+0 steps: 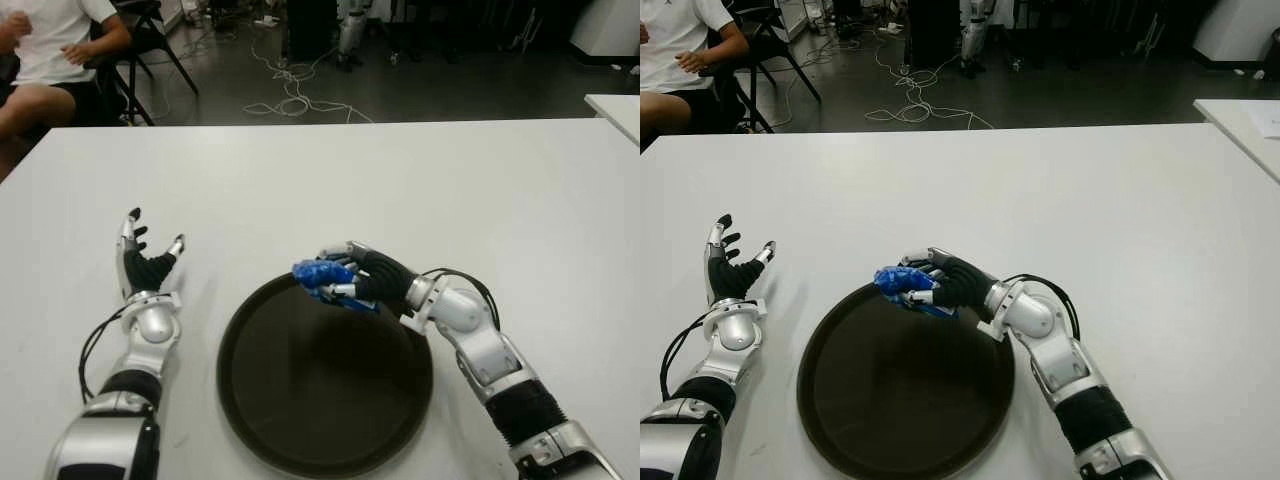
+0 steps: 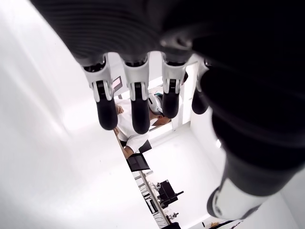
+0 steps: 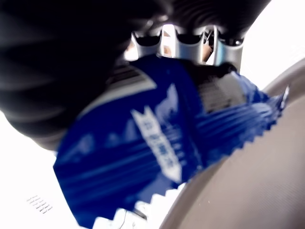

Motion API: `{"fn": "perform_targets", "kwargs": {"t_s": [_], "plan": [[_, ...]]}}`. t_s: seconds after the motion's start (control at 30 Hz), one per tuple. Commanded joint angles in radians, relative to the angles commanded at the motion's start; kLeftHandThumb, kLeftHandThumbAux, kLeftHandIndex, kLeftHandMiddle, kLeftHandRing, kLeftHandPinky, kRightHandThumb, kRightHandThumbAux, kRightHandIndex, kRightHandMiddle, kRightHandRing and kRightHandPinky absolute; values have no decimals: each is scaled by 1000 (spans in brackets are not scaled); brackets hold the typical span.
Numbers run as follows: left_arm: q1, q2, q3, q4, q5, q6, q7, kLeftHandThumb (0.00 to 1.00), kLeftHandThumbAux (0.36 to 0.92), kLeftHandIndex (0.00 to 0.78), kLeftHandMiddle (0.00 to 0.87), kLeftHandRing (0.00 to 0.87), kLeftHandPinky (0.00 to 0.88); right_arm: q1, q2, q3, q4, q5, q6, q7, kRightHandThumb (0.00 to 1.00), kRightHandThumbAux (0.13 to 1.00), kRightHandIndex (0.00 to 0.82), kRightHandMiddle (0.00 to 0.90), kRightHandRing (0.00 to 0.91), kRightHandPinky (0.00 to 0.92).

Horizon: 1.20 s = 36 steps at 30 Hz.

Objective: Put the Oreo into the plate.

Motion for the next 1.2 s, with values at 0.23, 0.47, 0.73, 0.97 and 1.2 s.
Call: {"fn": "perform_targets", "kwargs": {"t_s": [0.23,0.47,0.73,0.97,1.2], "plan": [[0,-2,3,-2,-5,3,-6,218,778,99,114,130,161,3,-6,1,-13,16,2,24,681,731,437,812,832,833],[1,-6,10,-5,-14,0,-12,231,776,109,120,139,185,2,-8,-2,-10,22,-15,39,680,731,436,802,820,817],[2,-6,8,-5,-14,-4,-10,240,785,114,121,143,192,-13,-1,-2,26,-10,-52,5,433,723,438,606,632,608],[3,-5,4,-4,-6,-4,2,267,790,123,112,128,173,-28,15,-2,95,39,-104,43,29,598,209,224,210,142],[2,-3,2,-4,-5,-2,-1,269,785,119,96,113,162,-54,26,-5,154,113,-98,151,2,497,58,53,29,12]]}}
